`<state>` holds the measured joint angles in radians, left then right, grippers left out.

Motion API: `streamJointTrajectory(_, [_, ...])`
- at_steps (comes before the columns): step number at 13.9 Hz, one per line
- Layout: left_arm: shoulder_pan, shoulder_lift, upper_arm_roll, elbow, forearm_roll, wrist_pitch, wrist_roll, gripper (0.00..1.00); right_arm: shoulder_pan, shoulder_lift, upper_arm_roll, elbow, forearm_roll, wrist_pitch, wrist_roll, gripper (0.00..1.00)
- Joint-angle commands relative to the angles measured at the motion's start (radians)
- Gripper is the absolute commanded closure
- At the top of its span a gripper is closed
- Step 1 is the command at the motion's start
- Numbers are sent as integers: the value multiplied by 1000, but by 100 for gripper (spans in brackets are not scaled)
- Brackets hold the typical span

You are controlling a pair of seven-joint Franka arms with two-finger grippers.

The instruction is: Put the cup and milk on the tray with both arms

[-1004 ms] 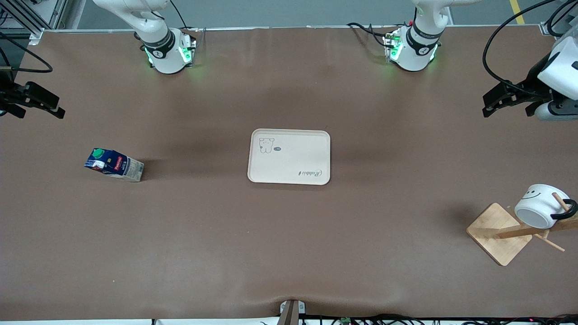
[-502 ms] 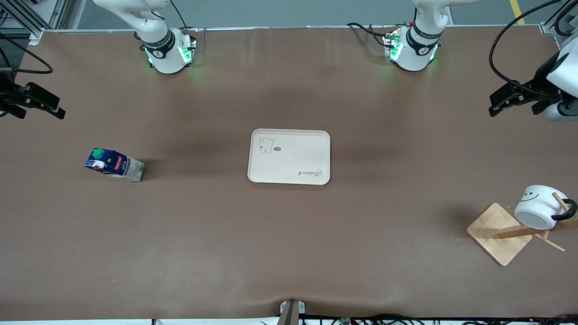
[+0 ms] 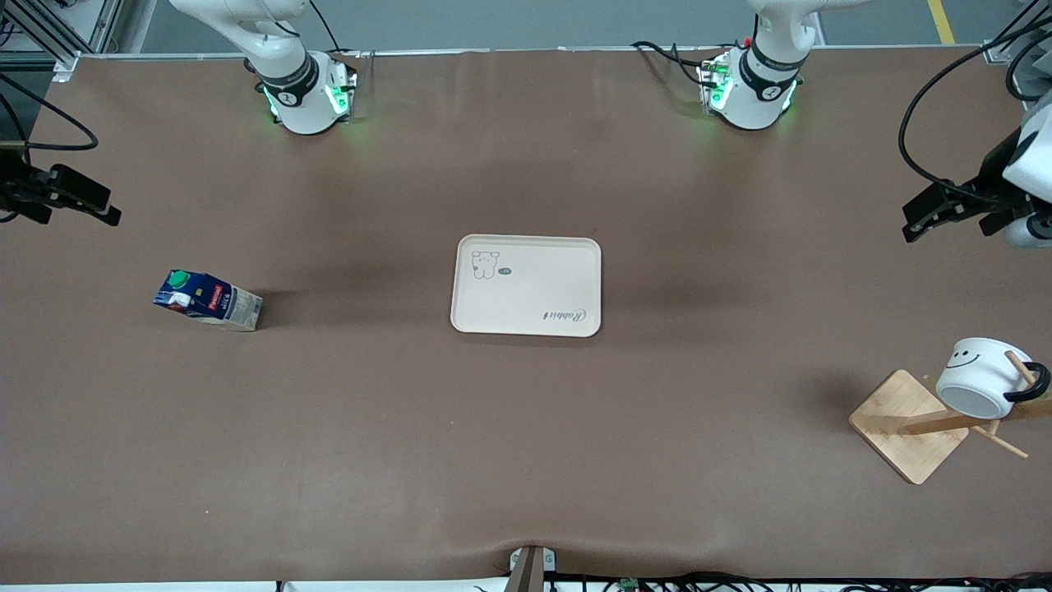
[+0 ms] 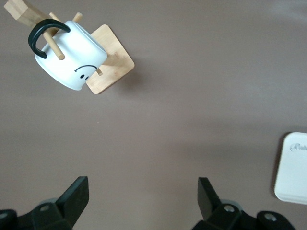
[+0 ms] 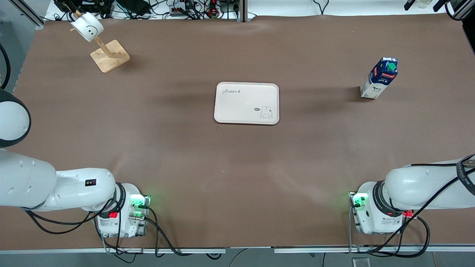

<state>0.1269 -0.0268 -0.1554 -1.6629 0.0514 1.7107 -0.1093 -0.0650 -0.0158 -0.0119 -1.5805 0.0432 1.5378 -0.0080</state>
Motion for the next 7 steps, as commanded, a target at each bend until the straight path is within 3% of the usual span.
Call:
streamJointTrajectory(1, [58,-62,-9,-125,15,102,8,0,-15,19,9,17,20,-10,11,0])
streamJointTrajectory(5, [140,-117,-9,-303,1,321,34,0,-3,25,10,17,20,-2,5,0])
streamJointTrajectory(7, [177,-117,-9,-340,-5,394,88,0,1,25,10,19,21,1,2,0])
